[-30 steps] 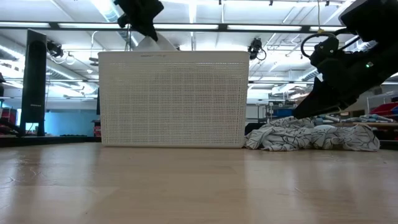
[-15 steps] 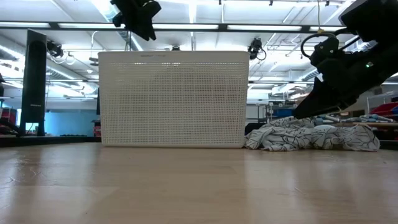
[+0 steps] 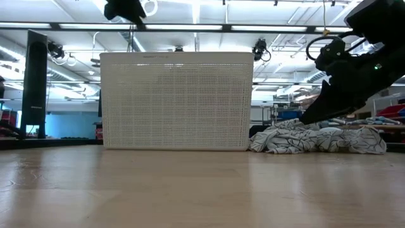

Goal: Sort clothes
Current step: Put the white patterned shirt into the white laundry bin

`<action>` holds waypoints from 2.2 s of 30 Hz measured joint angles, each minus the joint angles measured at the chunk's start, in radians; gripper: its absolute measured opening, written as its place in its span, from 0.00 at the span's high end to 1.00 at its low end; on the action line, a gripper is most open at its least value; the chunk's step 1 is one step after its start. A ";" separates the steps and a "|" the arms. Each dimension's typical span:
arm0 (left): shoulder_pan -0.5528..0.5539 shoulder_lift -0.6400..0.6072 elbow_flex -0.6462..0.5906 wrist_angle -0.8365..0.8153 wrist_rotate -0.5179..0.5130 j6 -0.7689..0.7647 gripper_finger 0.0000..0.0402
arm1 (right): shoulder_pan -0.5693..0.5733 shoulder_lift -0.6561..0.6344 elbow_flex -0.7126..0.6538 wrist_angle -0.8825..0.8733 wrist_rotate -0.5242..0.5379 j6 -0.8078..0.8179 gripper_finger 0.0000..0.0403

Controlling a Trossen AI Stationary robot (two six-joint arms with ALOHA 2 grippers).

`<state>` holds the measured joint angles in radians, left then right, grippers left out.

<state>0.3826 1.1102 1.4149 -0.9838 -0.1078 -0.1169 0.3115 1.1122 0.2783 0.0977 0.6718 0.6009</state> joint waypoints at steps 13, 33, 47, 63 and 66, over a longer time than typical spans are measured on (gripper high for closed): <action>-0.384 -0.219 -0.374 0.286 -0.070 -0.114 0.57 | 0.000 0.000 0.000 0.011 -0.066 0.051 0.57; -0.693 -0.265 -0.788 0.653 -0.258 -0.333 0.57 | -0.101 -0.127 0.067 -0.098 0.304 -0.143 0.19; -0.725 -0.265 -0.916 0.914 -0.304 -0.310 0.57 | -0.183 -0.177 0.074 -0.206 0.296 -0.176 0.03; -0.725 -0.265 -0.917 0.933 -0.322 -0.304 0.57 | -0.586 -0.066 0.074 -0.260 -0.043 -0.120 0.06; -0.725 -0.265 -0.917 0.933 -0.322 -0.304 0.57 | -0.654 -0.028 0.074 -0.189 -0.132 -0.126 0.07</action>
<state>-0.3424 0.8448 0.4980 -0.0507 -0.4300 -0.4208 -0.3422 1.0842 0.3523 -0.0909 0.5398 0.4744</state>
